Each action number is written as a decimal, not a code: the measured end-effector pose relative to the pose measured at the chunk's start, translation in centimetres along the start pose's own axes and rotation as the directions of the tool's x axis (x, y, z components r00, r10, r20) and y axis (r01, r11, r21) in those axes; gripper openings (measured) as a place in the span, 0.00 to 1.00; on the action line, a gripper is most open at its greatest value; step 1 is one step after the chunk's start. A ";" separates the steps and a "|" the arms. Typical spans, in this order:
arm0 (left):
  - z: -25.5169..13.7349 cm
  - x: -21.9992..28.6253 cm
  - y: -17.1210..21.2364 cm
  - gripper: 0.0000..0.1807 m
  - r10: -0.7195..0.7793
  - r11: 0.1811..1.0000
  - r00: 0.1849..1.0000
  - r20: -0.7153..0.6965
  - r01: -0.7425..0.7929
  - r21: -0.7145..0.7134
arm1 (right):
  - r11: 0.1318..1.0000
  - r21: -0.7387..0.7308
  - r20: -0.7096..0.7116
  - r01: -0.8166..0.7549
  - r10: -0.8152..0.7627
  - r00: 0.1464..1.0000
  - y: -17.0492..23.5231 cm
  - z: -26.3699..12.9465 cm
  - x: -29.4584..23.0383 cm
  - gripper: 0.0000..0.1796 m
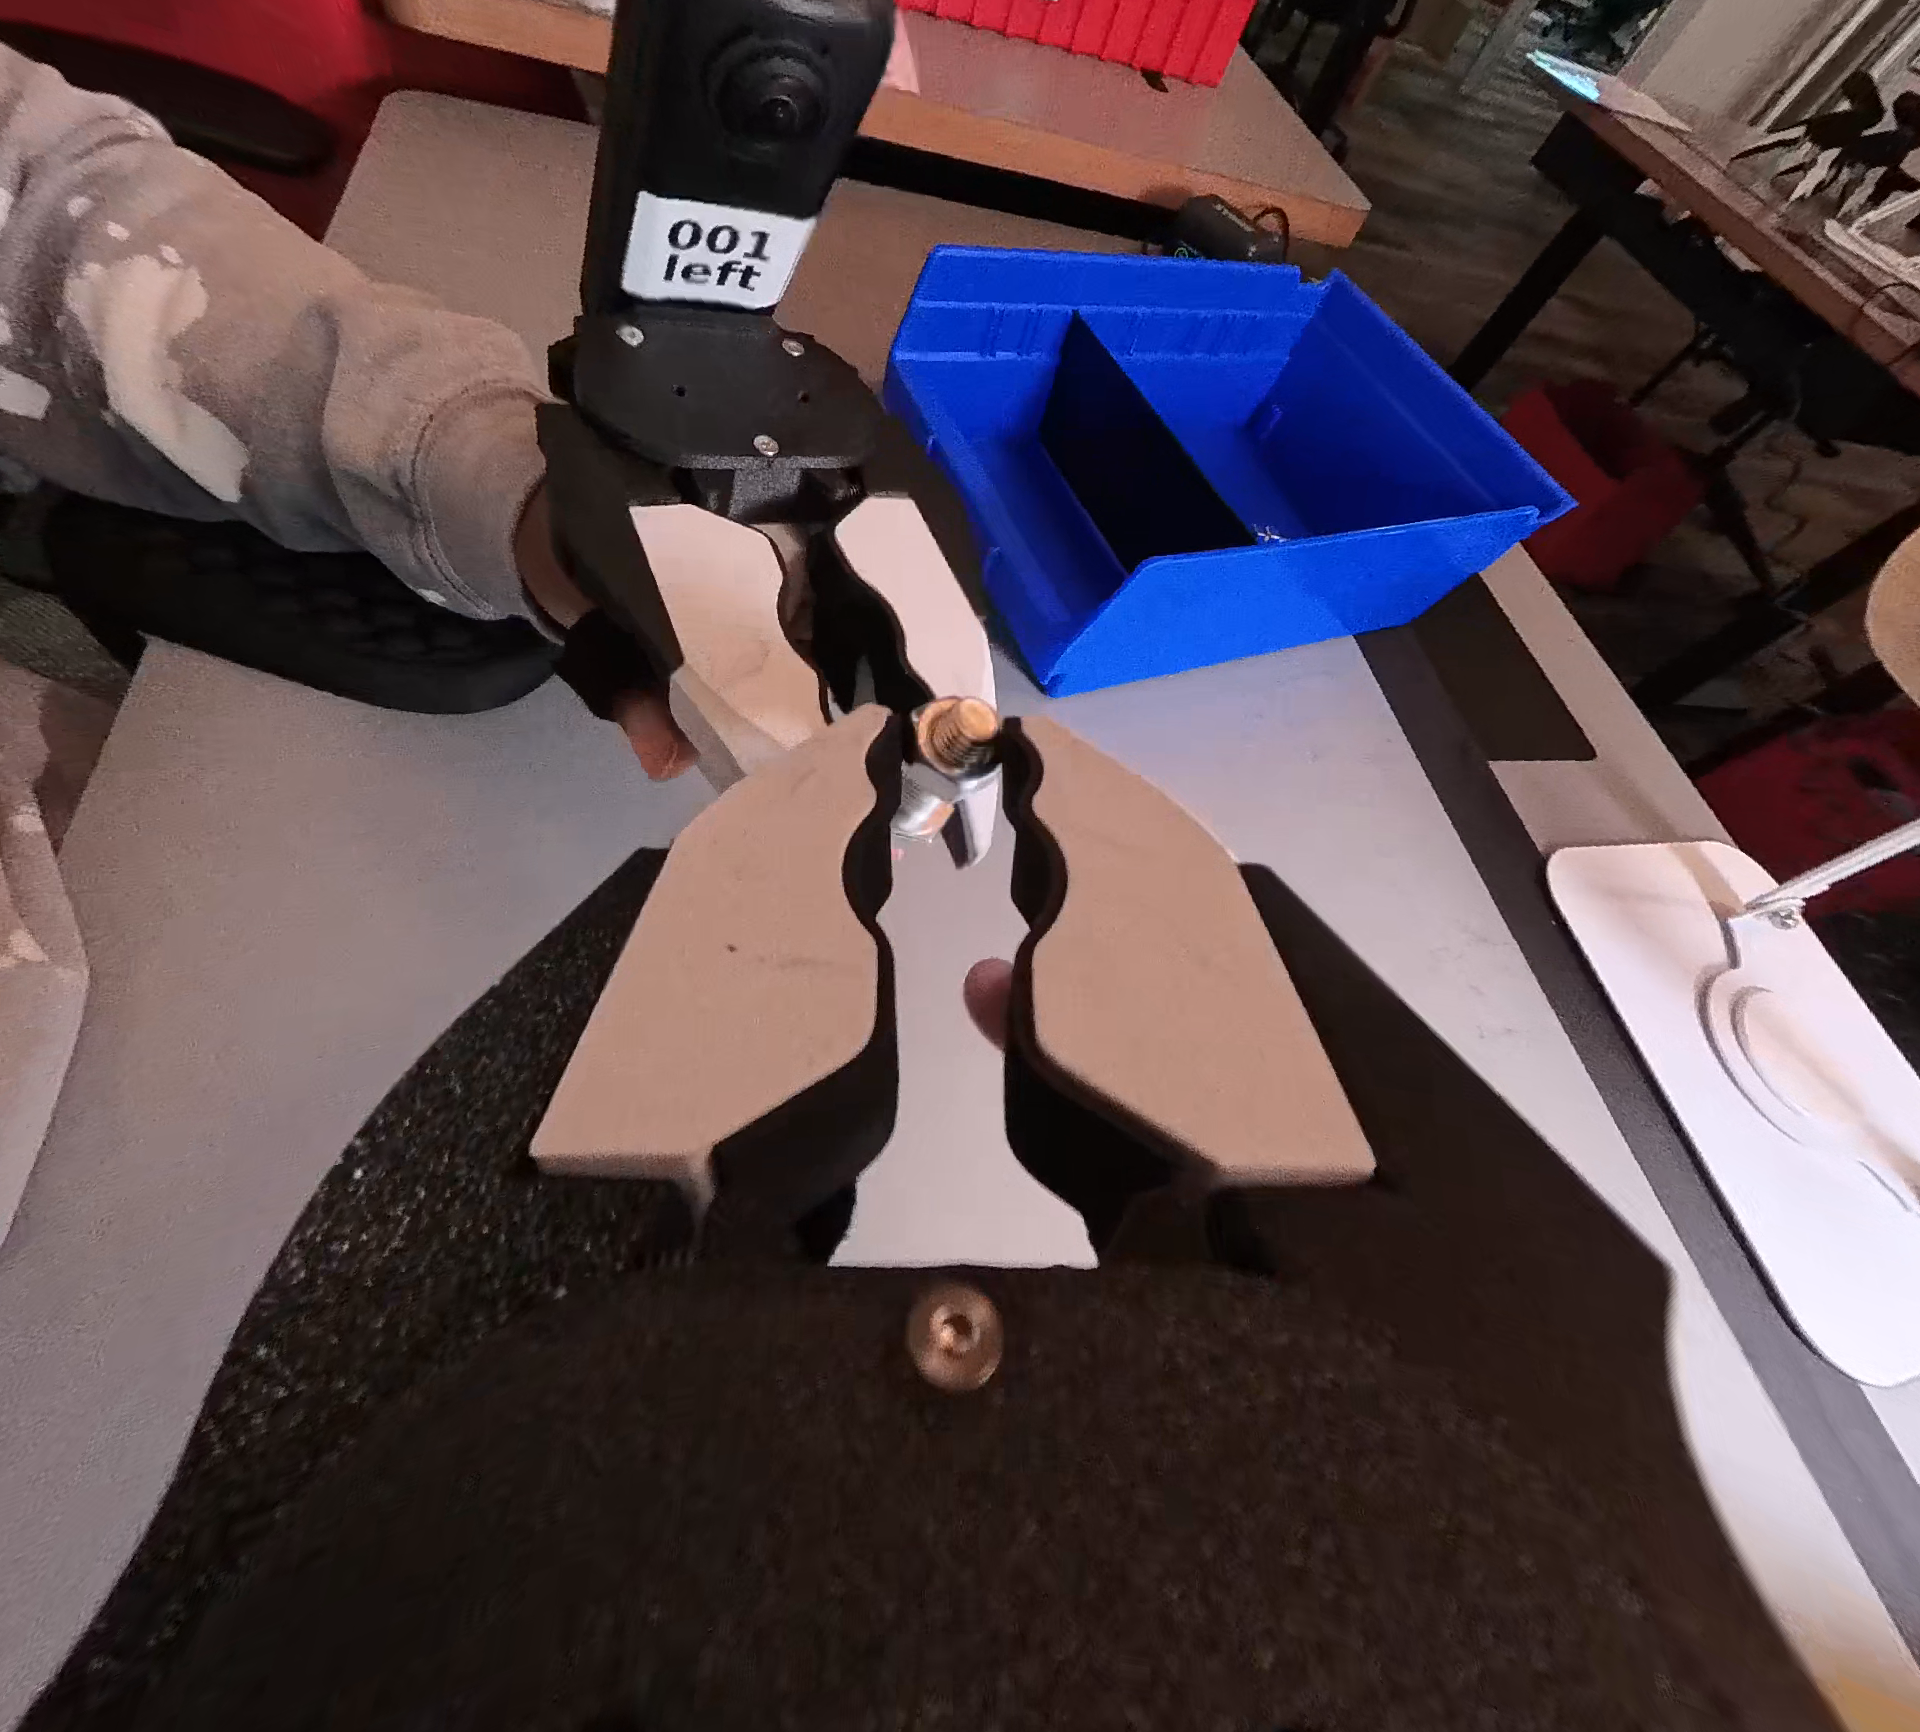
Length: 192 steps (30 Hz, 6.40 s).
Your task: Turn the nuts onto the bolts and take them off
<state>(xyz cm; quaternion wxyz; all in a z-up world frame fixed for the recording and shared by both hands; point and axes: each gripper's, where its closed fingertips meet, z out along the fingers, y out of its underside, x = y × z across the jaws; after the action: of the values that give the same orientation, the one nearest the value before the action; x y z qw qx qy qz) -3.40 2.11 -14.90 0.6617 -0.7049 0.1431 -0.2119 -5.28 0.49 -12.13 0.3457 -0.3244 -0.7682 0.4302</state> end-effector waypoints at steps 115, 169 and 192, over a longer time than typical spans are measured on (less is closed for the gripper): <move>3.2 -4.9 -8.8 0.10 0.153 0.945 0.962 0.227 -0.210 0.253 | 0.793 0.536 -0.141 -0.291 0.424 0.895 -3.9 -6.2 10.6 0.04; 4.1 -4.1 -7.9 0.10 0.160 0.954 0.968 0.193 -0.201 0.220 | 0.880 0.437 -0.149 -0.185 0.274 0.950 -4.8 -4.6 7.8 0.10; 2.3 9.9 -6.1 0.10 -0.122 0.961 0.520 -0.845 0.276 0.031 | 0.857 0.404 0.656 -0.319 -0.028 0.754 -5.2 -10.0 -3.4 0.09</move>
<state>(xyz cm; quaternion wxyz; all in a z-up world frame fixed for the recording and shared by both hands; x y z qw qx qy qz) 5.82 -0.14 -7.84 0.5389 -0.4739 0.3415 -0.6069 3.64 -0.08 -4.51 0.0974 -0.1199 -0.6746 0.7218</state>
